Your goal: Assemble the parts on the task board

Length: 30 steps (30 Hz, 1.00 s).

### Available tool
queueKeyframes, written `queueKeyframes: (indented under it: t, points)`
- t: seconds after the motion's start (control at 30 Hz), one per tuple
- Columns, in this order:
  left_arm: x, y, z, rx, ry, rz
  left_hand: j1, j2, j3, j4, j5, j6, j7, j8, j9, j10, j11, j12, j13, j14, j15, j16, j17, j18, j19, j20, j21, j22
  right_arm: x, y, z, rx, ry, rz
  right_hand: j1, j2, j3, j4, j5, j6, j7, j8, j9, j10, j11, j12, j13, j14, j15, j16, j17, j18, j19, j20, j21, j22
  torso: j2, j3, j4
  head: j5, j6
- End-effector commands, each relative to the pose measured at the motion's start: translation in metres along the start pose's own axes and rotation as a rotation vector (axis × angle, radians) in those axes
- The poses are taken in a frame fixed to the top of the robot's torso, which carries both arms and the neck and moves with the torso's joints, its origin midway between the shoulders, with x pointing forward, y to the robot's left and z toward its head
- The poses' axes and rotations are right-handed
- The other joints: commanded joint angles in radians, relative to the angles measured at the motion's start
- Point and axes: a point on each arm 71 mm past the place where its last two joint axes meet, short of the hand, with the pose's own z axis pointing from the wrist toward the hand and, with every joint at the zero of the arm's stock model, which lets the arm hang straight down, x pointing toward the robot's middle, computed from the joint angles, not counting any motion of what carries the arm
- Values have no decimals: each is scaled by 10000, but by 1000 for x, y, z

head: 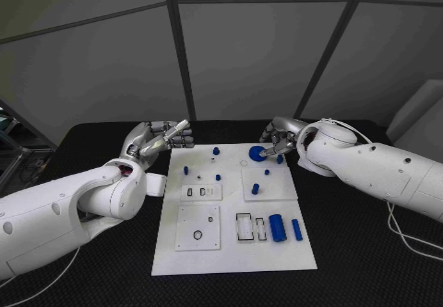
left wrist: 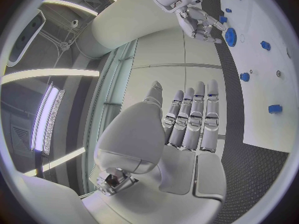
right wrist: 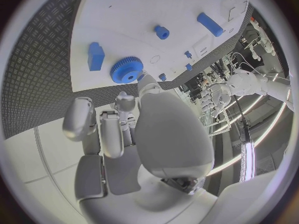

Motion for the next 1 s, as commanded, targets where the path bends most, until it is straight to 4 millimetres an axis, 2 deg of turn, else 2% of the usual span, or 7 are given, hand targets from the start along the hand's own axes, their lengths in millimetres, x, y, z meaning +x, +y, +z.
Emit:
queueKeyframes:
  t: [0.03, 0.63, 1.0]
  points:
    - [2, -1, 1, 93, 156, -6, 64, -10, -18, -36, -13, -7, 62, -56, -16, 1, 60, -44, -14, -9, 30, -65, 10, -35, 9, 36, -15, -15, 2, 1, 2, -14, 285, -191, 0, 107, 82, -5, 68, 34, -42, 67, 14, 67, 6, 124, 119, 626, 65, 41, 213, -108, 105, -2, 71, 37, -3, 3, -3, -2, -13]
    - [2, -1, 1, 90, 135, 1, 72, -2, -18, -43, -13, -11, 63, -71, -15, -6, 61, -64, -15, -7, 32, -85, 19, -35, 5, 38, -19, -19, 9, 6, 8, -41, 784, -539, 63, 214, 117, -96, 72, 161, -72, 194, 19, 284, -14, 763, 792, 644, 54, 113, 360, -132, 144, -7, 160, 191, -4, 9, -14, 23, -99]
    - [2, -1, 1, 94, 140, -1, 72, -2, -18, -43, -13, -11, 63, -71, -15, -6, 61, -64, -15, -7, 32, -85, 19, -35, 5, 38, -19, -19, 11, 6, 10, 22, 925, -618, 132, 332, 179, -182, 145, 277, -75, 271, 25, 304, -21, 918, 952, 649, 49, 137, 411, -143, 161, -12, 203, 265, -5, 14, -4, 32, -109]
